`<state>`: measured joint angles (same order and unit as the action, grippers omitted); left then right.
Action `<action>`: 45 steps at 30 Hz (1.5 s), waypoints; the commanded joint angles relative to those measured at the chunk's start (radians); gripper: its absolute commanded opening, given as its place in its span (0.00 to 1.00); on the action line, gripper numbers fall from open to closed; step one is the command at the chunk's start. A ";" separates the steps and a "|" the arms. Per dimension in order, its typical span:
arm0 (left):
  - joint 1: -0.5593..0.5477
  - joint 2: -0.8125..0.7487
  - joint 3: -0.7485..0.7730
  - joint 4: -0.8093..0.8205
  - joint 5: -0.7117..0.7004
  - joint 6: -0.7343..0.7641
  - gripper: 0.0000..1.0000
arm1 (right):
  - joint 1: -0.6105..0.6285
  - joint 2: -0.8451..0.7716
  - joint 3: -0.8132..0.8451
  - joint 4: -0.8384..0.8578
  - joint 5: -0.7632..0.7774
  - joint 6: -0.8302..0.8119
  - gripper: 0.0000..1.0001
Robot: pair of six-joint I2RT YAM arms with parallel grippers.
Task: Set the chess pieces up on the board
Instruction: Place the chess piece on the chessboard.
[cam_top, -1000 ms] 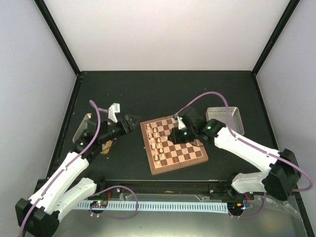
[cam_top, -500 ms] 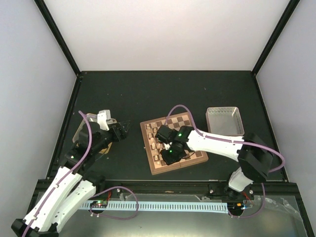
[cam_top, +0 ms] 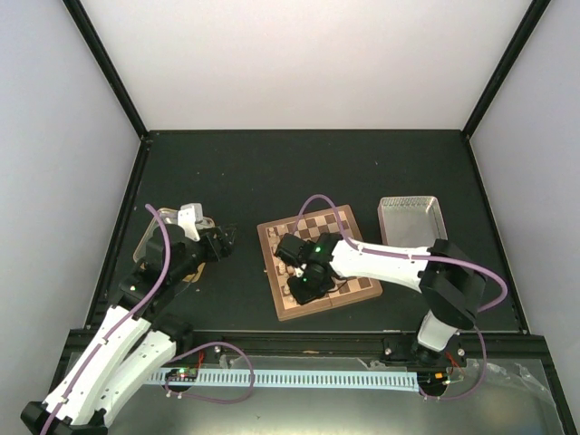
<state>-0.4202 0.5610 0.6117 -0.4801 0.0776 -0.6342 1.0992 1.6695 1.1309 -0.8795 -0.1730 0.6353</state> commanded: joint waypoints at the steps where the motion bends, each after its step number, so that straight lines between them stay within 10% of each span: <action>1: 0.004 -0.007 0.005 -0.013 -0.018 0.026 0.84 | 0.005 0.029 0.037 -0.011 0.035 0.015 0.04; 45: 0.004 -0.013 0.034 -0.063 -0.021 0.007 0.98 | 0.008 -0.068 0.051 0.003 0.104 0.045 0.34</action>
<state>-0.4202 0.5617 0.6121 -0.5079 0.0711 -0.6235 1.1000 1.6970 1.1774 -0.8787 -0.1535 0.6548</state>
